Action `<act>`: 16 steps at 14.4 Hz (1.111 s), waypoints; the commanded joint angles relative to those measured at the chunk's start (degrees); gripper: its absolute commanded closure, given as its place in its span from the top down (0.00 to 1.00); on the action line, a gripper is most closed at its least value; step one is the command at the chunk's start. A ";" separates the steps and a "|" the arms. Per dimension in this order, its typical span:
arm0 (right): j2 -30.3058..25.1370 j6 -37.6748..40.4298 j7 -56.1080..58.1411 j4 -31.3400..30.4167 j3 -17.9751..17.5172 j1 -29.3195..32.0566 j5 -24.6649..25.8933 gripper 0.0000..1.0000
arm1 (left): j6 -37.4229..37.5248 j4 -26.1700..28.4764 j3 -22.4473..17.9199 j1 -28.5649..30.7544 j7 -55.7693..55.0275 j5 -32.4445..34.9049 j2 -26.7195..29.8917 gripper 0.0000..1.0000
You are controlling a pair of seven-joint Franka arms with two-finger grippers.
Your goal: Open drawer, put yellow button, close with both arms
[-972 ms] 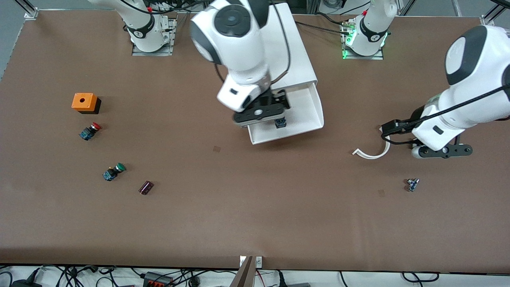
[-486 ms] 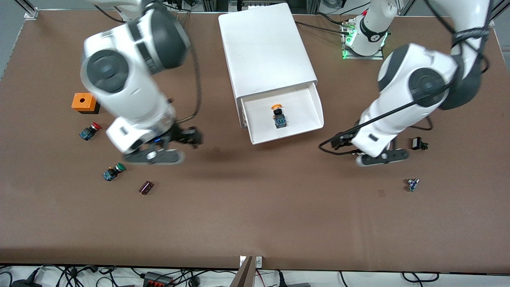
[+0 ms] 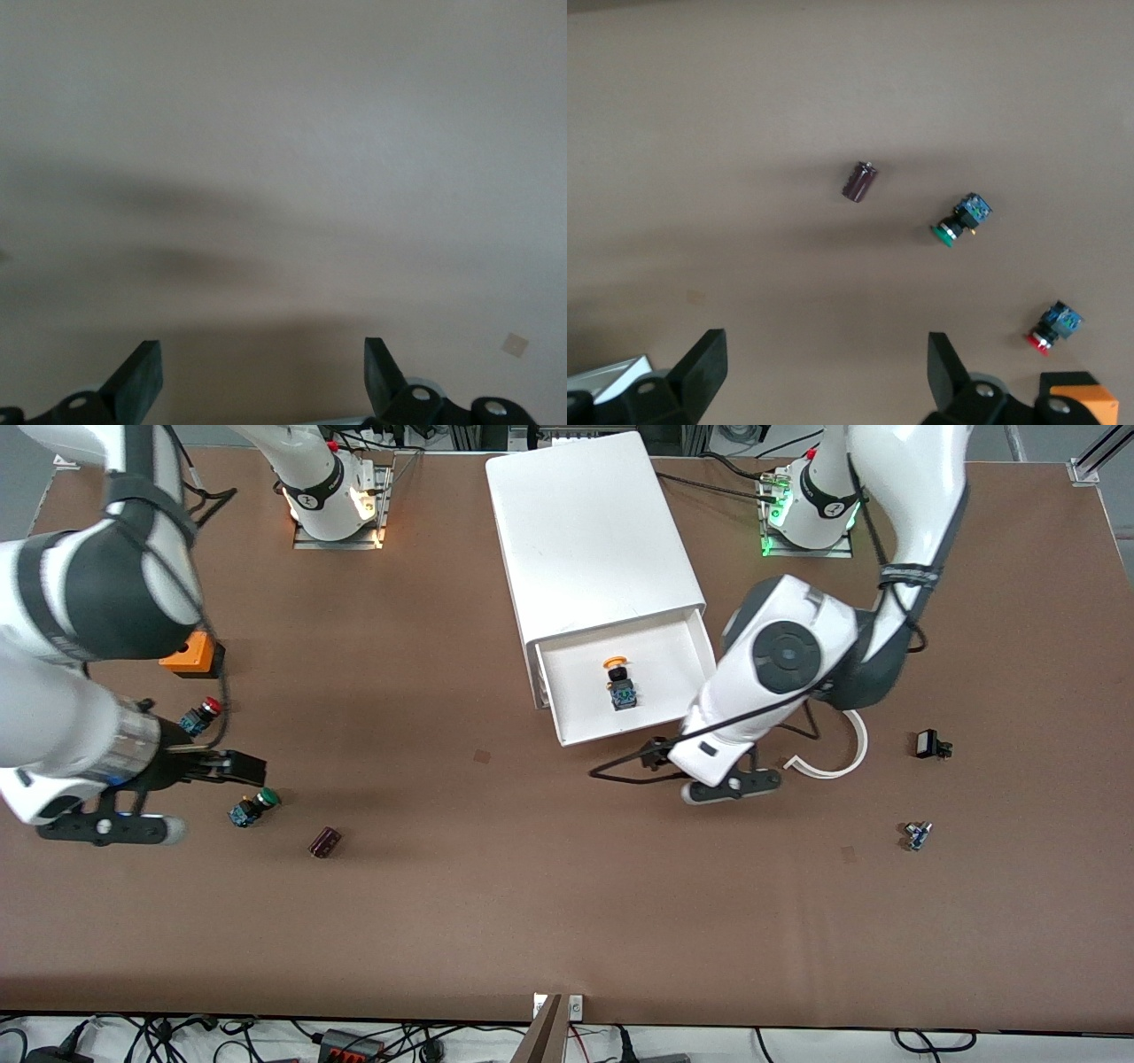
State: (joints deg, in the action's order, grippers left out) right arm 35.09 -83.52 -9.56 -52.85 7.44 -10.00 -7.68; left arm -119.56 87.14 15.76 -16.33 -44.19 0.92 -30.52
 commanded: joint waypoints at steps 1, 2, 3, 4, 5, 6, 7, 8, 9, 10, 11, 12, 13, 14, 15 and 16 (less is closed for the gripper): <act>-2.31 1.70 3.39 -1.38 -1.02 3.58 -1.90 1.00 | -0.33 0.13 -0.20 -1.51 -4.06 1.72 -0.42 1.00; -2.66 1.70 4.10 -1.38 -0.76 4.02 -0.85 1.00 | 0.02 0.66 -0.11 -1.77 -4.24 1.63 -0.16 1.00; -3.36 1.61 4.37 -1.38 -0.58 4.63 0.11 1.00 | 0.20 1.62 0.06 -1.86 -4.33 1.54 0.37 1.00; -4.50 1.70 5.33 -1.64 -0.58 4.90 0.99 1.00 | 0.29 2.94 1.46 -1.78 -4.42 1.54 0.81 1.00; -6.07 1.70 5.95 -3.04 -0.50 5.08 2.39 1.00 | 0.29 4.43 3.30 -1.17 -4.77 1.28 1.34 1.00; -7.83 1.44 6.13 -4.70 -0.84 5.43 4.50 1.00 | 0.29 5.49 4.36 -0.99 -5.38 1.19 1.69 1.00; -9.15 1.43 6.83 -5.59 -1.02 6.21 5.13 1.00 | 0.29 6.54 5.24 -0.99 -5.82 1.01 2.30 1.00; -10.82 1.26 8.92 -6.90 -1.28 7.53 5.22 1.00 | 0.46 7.42 6.38 -0.99 -5.91 0.84 3.18 1.00; -12.58 0.82 10.69 -9.44 -1.29 8.67 5.31 1.00 | 1.08 8.56 7.26 -0.90 -6.09 0.84 4.06 1.00; -15.03 -1.27 11.75 -12.95 -1.55 9.90 5.14 1.00 | 1.78 9.36 7.97 -0.72 -6.17 0.75 4.67 1.00; -17.23 -3.12 11.85 -16.29 -3.12 11.48 5.22 1.00 | 2.13 10.15 8.67 -0.64 -6.18 0.75 5.03 1.00; -18.82 -4.44 11.85 -18.84 -5.48 13.67 5.31 1.00 | 2.40 10.33 9.37 -0.63 -6.26 0.75 5.12 1.00; -20.14 -4.98 11.85 -20.18 -6.37 14.21 5.66 1.00 | 2.66 10.68 9.99 -0.55 -6.35 0.75 5.12 1.00; -20.33 -4.81 11.85 -20.19 -6.38 14.04 5.92 1.00 | 3.36 10.94 10.34 -0.55 -6.26 0.75 5.29 1.00; -20.59 -4.72 11.85 -20.19 -6.47 13.78 6.53 1.00 | 3.80 11.21 10.35 -0.63 -6.26 0.75 5.64 1.00; -20.77 -4.28 11.67 -20.19 -6.47 13.43 6.71 1.00 | 4.41 11.65 11.13 -0.55 -6.26 0.75 5.73 1.00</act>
State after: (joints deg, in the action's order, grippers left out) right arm 17.12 -86.77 1.83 -69.51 2.63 3.26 -2.38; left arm -116.58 95.92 24.99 -18.02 -49.74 0.94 -27.32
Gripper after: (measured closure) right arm 0.000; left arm 0.000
